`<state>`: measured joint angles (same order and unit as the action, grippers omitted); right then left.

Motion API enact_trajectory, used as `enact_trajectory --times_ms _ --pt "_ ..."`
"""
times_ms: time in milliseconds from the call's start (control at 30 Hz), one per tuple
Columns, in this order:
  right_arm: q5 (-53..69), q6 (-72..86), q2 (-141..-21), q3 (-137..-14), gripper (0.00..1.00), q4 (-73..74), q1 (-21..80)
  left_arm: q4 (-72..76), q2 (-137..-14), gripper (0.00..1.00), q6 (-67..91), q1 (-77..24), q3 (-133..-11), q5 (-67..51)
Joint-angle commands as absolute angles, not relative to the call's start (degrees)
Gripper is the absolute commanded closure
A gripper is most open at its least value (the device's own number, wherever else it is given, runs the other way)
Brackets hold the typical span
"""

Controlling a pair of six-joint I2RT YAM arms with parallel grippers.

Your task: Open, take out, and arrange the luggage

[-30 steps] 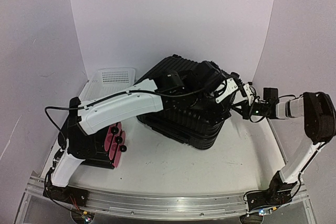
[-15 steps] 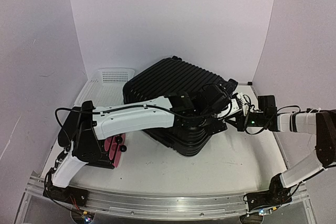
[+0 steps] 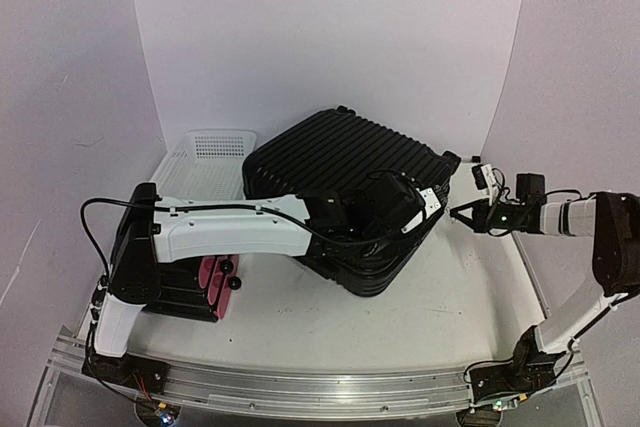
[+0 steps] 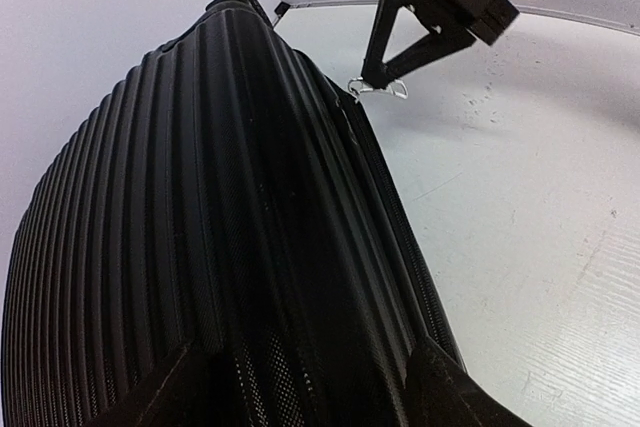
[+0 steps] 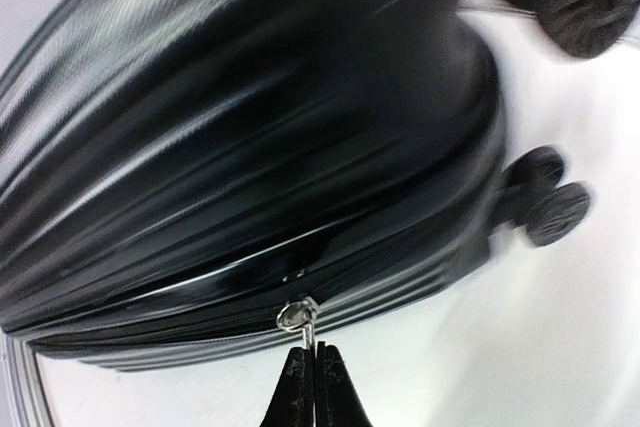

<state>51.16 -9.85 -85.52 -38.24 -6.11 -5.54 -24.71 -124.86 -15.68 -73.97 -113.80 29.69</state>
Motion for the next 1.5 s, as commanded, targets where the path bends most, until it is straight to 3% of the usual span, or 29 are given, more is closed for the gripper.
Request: enact_trajectory --times_ms 0,133,333,467,567,600,633,667,867,1100,1300,1467 --pt "51.34 -12.14 -87.85 -46.45 1.00 -11.93 -13.54 -40.16 -124.16 0.34 -12.12 -70.52 -108.59 36.22" --pt "49.59 -17.66 -90.49 -49.97 1.00 -11.07 -14.32 -40.40 -123.40 0.37 -12.24 -69.85 -107.23 36.69" --pt "56.58 -19.88 -103.85 -63.29 1.00 -11.44 -16.70 -40.75 -122.04 0.39 -11.92 -69.77 -106.22 35.11" --pt "60.28 -17.78 -105.10 -64.83 0.99 -11.55 -16.52 -40.96 -121.24 0.39 -11.51 -69.76 -106.70 31.86" --pt "59.87 -17.52 -99.72 -57.78 0.62 -11.69 -15.22 -41.09 -121.07 0.38 -11.50 -69.77 -107.51 30.35" --pt "59.57 -17.57 -98.25 -55.14 0.39 -11.58 -14.56 -41.13 -121.11 0.38 -11.47 -69.76 -107.71 29.91" --pt "61.65 -17.76 -97.03 -52.61 0.09 -11.41 -14.11 -41.20 -121.04 0.38 -11.38 -69.78 -107.83 29.33" --pt "63.10 -17.91 -96.16 -50.93 0.03 -11.27 -13.93 -41.22 -120.98 0.38 -11.25 -69.78 -107.84 28.81" --pt "63.43 -25.47 -92.21 -42.90 0.02 -11.22 -10.27 -41.22 -120.25 0.38 -11.38 -69.87 -107.45 27.67" --pt "66.71 -27.20 -97.69 -47.06 0.03 -11.00 -7.43 -41.21 -119.91 0.39 -10.96 -70.04 -107.98 27.32" --pt "69.76 -29.21 -101.32 -49.84 0.30 -9.50 -6.97 -41.22 -119.79 0.40 -10.60 -70.45 -107.82 27.16" --pt "69.30 -29.63 -103.13 -50.72 0.35 -9.49 -5.22 -41.26 -119.97 0.40 -10.57 -70.75 -108.26 27.05"
